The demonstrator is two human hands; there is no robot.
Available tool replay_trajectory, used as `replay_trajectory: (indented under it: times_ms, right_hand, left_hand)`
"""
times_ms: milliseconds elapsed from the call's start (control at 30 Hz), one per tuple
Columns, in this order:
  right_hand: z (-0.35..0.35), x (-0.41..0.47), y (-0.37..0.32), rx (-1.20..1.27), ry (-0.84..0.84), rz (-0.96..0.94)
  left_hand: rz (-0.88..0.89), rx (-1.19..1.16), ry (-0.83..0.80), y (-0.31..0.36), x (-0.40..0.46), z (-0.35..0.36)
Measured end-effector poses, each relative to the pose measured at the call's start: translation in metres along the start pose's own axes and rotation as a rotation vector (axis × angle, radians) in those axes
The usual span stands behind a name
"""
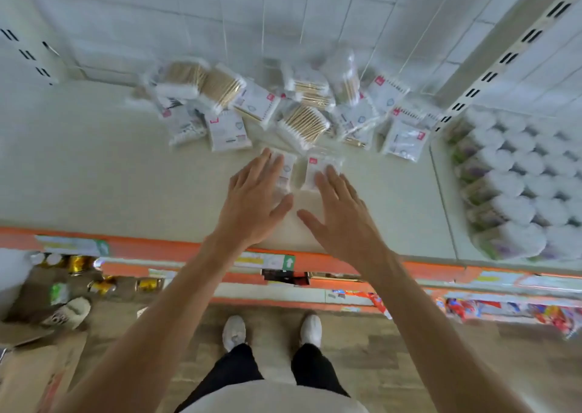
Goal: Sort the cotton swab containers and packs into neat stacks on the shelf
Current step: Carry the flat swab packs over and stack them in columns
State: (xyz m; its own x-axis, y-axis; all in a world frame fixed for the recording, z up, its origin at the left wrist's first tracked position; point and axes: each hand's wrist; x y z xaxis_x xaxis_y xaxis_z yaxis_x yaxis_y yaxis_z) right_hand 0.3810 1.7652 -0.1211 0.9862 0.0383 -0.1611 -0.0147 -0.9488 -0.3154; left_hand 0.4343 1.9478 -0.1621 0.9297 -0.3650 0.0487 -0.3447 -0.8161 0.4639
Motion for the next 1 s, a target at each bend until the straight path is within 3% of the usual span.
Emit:
replay_trajectory:
  times_ms: [200,433,667,833,1000]
  right_hand:
    - [0.011,-0.025,-0.012,0.059,0.064,0.053]
    - [0.012,-0.035,-0.021,0.142,0.157,0.127]
    - [0.001,-0.039,-0.024,0.245,0.205,0.166]
    - [-0.011,-0.028,-0.028,0.296,0.061,0.157]
    - [-0.008,-0.015,-0.039,0.278,-0.081,0.171]
  left_hand:
    - [0.088,-0.153,0.196,-0.004,0.000,-0.006]
    - [0.127,-0.161,0.050,-0.006,0.000,-0.007]
    - [0.095,-0.366,0.018,-0.010,-0.035,-0.027]
    - [0.056,-0.445,-0.017,-0.026,-0.053,-0.049]
    - [-0.043,-0.510,0.065,-0.054,-0.062,-0.059]
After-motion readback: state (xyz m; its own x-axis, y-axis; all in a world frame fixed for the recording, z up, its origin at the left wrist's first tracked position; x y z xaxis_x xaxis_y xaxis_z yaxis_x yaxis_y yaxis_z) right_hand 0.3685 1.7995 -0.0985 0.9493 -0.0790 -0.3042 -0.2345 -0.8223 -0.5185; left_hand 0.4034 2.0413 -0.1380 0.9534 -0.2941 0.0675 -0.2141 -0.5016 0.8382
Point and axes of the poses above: each hand's wrist, its own x-axis towards the middle knuckle, its own z-axis out of the palm, y = z × x, and after that the axes turned 1 degree about x, right-handed
